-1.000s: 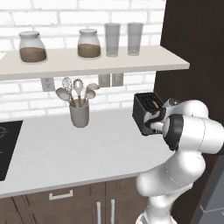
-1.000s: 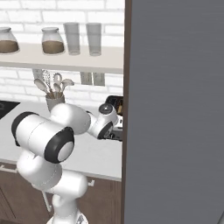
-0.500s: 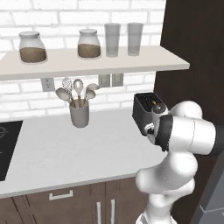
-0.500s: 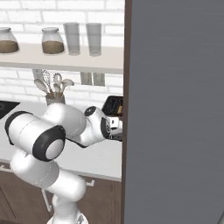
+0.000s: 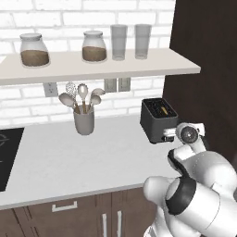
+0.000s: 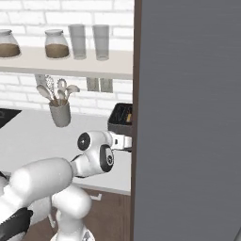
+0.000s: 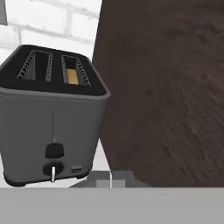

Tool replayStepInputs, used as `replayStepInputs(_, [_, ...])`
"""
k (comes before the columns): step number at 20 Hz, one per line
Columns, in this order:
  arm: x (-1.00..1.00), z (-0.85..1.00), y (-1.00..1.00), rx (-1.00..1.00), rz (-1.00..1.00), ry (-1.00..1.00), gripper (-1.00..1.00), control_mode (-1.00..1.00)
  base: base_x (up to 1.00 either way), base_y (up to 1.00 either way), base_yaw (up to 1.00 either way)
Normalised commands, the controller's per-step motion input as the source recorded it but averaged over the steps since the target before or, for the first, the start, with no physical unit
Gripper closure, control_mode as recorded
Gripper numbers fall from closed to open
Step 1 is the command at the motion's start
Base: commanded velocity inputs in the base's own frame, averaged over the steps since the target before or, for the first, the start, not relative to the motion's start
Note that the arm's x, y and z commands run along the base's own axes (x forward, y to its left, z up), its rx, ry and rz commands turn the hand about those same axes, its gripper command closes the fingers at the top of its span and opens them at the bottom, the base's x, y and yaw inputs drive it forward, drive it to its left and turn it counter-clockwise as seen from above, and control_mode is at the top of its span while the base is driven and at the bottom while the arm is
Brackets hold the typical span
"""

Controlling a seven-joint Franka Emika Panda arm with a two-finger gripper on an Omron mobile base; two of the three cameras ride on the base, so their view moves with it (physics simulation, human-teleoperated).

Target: Start the toaster. Once the lever pops up, take the bread to the plate on the dining counter.

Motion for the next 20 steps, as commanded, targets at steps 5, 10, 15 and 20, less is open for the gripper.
replayStepInputs(5, [-0.3, 1.0, 0.05, 0.0, -0.12, -0.14, 1.0, -1.0, 0.0, 0.0, 0.0])
replayStepInputs(10, [-0.23, 1.0, 0.22, 0.02, -0.02, 0.19, 1.0, -1.0, 0.0, 0.0, 0.0])
replayStepInputs(15, [-0.27, 0.51, 0.08, 0.1, 0.0, 0.18, 1.0, -1.0, 0.0, 0.0, 0.0])
replayStepInputs(20, [-0.09, 0.22, 0.0, 0.06, 0.0, 0.03, 1.0, -1.0, 0.0, 0.0, 0.0])
